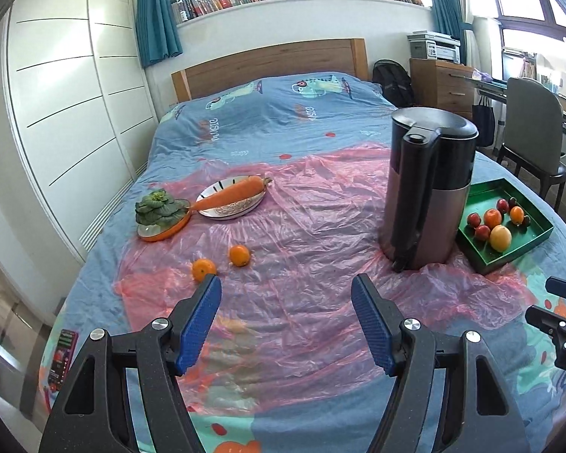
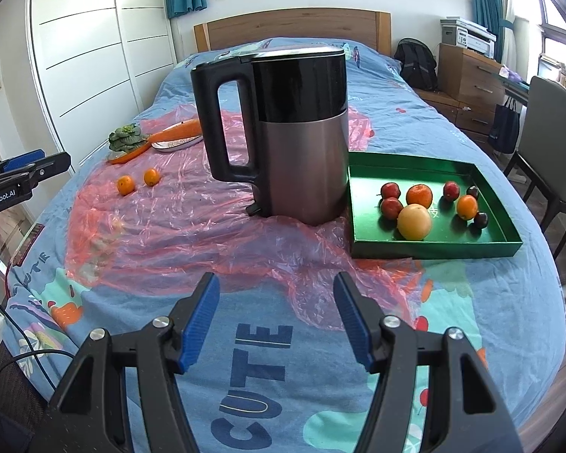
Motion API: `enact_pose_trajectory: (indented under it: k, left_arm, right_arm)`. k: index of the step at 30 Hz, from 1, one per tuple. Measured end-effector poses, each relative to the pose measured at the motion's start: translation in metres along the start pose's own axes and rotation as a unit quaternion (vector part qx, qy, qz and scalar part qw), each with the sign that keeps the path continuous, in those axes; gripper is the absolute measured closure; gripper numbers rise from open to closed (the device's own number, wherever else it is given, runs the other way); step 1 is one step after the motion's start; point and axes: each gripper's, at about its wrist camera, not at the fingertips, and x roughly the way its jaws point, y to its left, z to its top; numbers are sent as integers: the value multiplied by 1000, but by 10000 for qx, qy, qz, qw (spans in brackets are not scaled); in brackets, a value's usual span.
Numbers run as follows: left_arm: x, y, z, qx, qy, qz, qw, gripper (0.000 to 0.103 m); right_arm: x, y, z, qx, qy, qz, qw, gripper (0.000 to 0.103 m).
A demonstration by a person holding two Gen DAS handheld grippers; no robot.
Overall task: Organize fruits
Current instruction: 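Withdraw both tools from the tray toward the last two oranges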
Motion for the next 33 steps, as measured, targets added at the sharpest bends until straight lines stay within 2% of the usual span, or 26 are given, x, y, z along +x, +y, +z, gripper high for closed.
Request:
enact_pose_trajectory:
  k: [11,20,33]
  left_arm:
    - [15,65,-22,-278,138,532,9981,37]
    - [24,123,-27,-551,119,963,9938,37]
    - [63,171,-53,-950,400,937,9902,37]
  right_arm:
    - [15,26,5,-210,128,137,9996,26]
    - [34,47,10,-319,246,266,9988,26]
    - [83,99,30,-660,440,589,9951,26]
